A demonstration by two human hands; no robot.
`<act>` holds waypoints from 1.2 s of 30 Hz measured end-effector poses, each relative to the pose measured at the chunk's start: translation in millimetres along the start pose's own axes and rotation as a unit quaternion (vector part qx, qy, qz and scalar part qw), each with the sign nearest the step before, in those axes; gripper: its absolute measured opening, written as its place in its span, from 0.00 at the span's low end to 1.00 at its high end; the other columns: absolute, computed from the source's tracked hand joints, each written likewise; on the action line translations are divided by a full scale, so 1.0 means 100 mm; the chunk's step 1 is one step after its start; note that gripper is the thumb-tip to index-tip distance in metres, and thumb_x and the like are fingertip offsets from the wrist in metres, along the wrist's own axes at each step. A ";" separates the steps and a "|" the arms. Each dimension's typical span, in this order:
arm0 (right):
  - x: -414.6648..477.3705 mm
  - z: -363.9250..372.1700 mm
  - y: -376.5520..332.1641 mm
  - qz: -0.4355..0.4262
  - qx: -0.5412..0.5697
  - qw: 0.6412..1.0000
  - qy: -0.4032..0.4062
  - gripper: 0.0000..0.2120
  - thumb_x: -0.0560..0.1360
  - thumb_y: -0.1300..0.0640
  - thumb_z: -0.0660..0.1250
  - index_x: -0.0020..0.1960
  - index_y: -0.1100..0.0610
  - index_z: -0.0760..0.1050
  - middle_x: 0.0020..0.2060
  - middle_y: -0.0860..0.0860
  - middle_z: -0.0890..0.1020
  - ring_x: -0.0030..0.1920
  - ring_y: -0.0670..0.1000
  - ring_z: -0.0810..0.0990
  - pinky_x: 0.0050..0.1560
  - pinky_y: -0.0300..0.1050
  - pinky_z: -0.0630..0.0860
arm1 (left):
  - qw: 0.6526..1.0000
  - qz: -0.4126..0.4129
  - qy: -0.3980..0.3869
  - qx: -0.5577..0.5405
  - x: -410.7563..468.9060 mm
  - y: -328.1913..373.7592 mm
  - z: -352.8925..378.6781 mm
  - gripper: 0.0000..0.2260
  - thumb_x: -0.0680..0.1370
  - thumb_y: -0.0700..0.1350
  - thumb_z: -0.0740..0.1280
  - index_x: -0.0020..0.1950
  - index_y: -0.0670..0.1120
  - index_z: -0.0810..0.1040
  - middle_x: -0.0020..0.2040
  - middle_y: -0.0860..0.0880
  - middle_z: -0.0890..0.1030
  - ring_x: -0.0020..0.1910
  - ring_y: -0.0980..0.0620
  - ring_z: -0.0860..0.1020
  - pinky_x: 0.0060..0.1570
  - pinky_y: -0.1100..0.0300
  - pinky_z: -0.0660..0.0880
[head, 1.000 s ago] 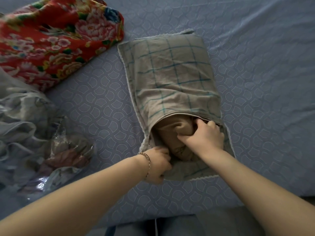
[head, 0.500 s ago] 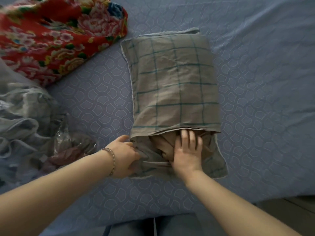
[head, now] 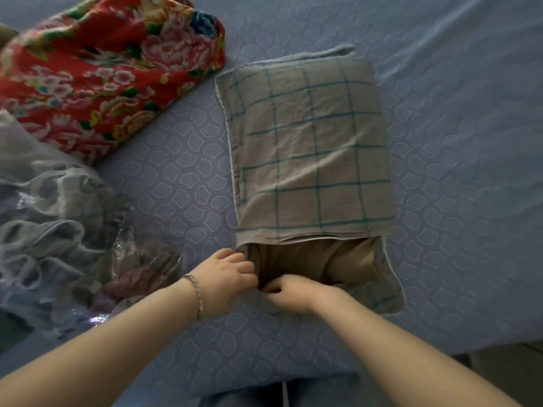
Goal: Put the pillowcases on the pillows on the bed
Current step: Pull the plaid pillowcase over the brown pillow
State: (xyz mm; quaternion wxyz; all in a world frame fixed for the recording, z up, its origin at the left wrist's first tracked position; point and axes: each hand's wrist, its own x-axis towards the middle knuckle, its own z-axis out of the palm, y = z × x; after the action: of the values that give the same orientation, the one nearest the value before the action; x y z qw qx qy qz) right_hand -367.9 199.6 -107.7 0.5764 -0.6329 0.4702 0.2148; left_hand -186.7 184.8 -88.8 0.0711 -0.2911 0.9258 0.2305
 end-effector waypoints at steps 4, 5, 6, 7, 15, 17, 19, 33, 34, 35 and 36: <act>-0.57 -0.08 0.66 0.005 -0.140 0.983 0.121 0.22 0.74 0.36 0.59 0.44 0.54 0.78 0.42 0.52 0.82 0.46 0.52 0.79 0.47 0.45 0.71 | 0.998 -0.053 -0.022 0.016 0.03 -0.02 -0.03 0.11 0.66 0.52 0.59 0.26 0.51 0.74 0.27 0.57 0.74 0.30 0.55 0.76 0.40 0.62 0.61; -0.70 -0.11 0.91 0.000 -0.209 0.961 0.179 0.19 0.72 0.38 0.62 0.41 0.53 0.78 0.39 0.51 0.81 0.43 0.52 0.80 0.48 0.46 0.71 | 0.998 -0.046 -0.037 0.021 0.12 0.03 -0.04 0.12 0.65 0.52 0.59 0.25 0.51 0.74 0.25 0.56 0.73 0.28 0.54 0.75 0.40 0.62 0.61; -0.81 -0.15 1.17 0.004 -0.268 0.939 0.215 0.16 0.69 0.41 0.63 0.36 0.52 0.78 0.33 0.50 0.80 0.38 0.52 0.81 0.47 0.47 0.70 | 0.998 -0.038 -0.043 0.021 0.22 0.10 -0.05 0.13 0.65 0.52 0.58 0.23 0.50 0.74 0.24 0.55 0.73 0.27 0.54 0.74 0.40 0.61 0.62; -0.95 -0.24 1.39 0.018 -0.289 0.922 0.256 0.14 0.67 0.43 0.61 0.32 0.52 0.77 0.28 0.48 0.78 0.33 0.51 0.80 0.46 0.47 0.67 | 0.998 -0.040 -0.047 0.021 0.37 0.19 -0.05 0.15 0.66 0.52 0.57 0.23 0.49 0.75 0.24 0.54 0.73 0.27 0.53 0.74 0.40 0.60 0.63; -1.40 -0.45 1.76 -0.090 -0.237 0.894 0.368 0.09 0.66 0.49 0.59 0.30 0.51 0.72 0.29 0.45 0.73 0.39 0.45 0.69 0.47 0.41 0.64 | 0.949 -0.240 -0.160 -0.132 1.95 1.16 0.07 0.32 0.75 0.57 0.64 0.74 0.53 0.53 0.71 0.43 0.58 0.63 0.39 0.70 0.56 0.47 0.71; -1.35 -0.41 1.74 -0.108 -0.225 0.890 0.381 0.08 0.66 0.50 0.59 0.30 0.51 0.70 0.29 0.46 0.73 0.40 0.46 0.68 0.47 0.41 0.63 | 0.940 -0.271 -0.185 -0.095 2.13 1.22 0.14 0.29 0.76 0.52 0.64 0.74 0.52 0.55 0.69 0.43 0.62 0.61 0.39 0.71 0.55 0.48 0.71; -1.33 -0.39 1.77 -0.105 -0.197 0.893 0.391 0.08 0.66 0.49 0.59 0.30 0.51 0.69 0.28 0.46 0.73 0.39 0.45 0.68 0.46 0.40 0.63 | 0.937 -0.279 -0.204 -0.053 2.26 1.22 0.18 0.20 0.80 0.44 0.58 0.71 0.48 0.60 0.66 0.41 0.66 0.61 0.39 0.73 0.54 0.50 0.71; -1.23 -0.80 1.76 -0.115 -0.189 0.891 0.396 0.11 0.67 0.45 0.57 0.34 0.49 0.74 0.28 0.44 0.75 0.32 0.47 0.76 0.36 0.40 0.68 | 0.887 -0.264 -0.241 -0.291 2.05 1.04 -0.15 0.18 0.80 0.55 0.55 0.60 0.47 0.76 0.59 0.46 0.78 0.60 0.47 0.75 0.57 0.62 0.68; -1.20 -0.85 1.74 -0.100 -0.177 0.892 0.403 0.12 0.68 0.46 0.57 0.35 0.50 0.75 0.30 0.45 0.76 0.33 0.49 0.77 0.35 0.42 0.71 | 0.883 -0.284 -0.252 -0.277 1.96 0.98 -0.21 0.21 0.79 0.59 0.53 0.62 0.49 0.75 0.60 0.47 0.77 0.61 0.48 0.74 0.58 0.61 0.68; -1.15 -0.90 1.71 -0.081 -0.167 0.897 0.402 0.12 0.69 0.47 0.58 0.37 0.51 0.77 0.32 0.46 0.77 0.36 0.50 0.78 0.36 0.44 0.73 | 0.887 -0.295 -0.258 -0.244 1.83 0.86 -0.30 0.21 0.78 0.62 0.53 0.60 0.50 0.75 0.57 0.48 0.78 0.59 0.48 0.75 0.56 0.60 0.70; -1.10 -0.95 1.71 -0.041 -0.163 0.903 0.396 0.11 0.71 0.49 0.59 0.42 0.52 0.79 0.37 0.48 0.79 0.42 0.52 0.79 0.40 0.47 0.73 | 0.898 -0.301 -0.256 -0.194 1.70 0.73 -0.37 0.20 0.77 0.63 0.54 0.56 0.51 0.75 0.53 0.48 0.79 0.55 0.47 0.76 0.50 0.60 0.71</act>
State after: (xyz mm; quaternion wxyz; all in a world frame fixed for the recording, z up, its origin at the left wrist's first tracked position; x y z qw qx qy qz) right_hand -589.0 168.2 -85.1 0.2404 -0.7695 0.5917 -0.0037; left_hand -367.7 134.3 -72.8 0.3134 -0.4951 0.6806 0.4398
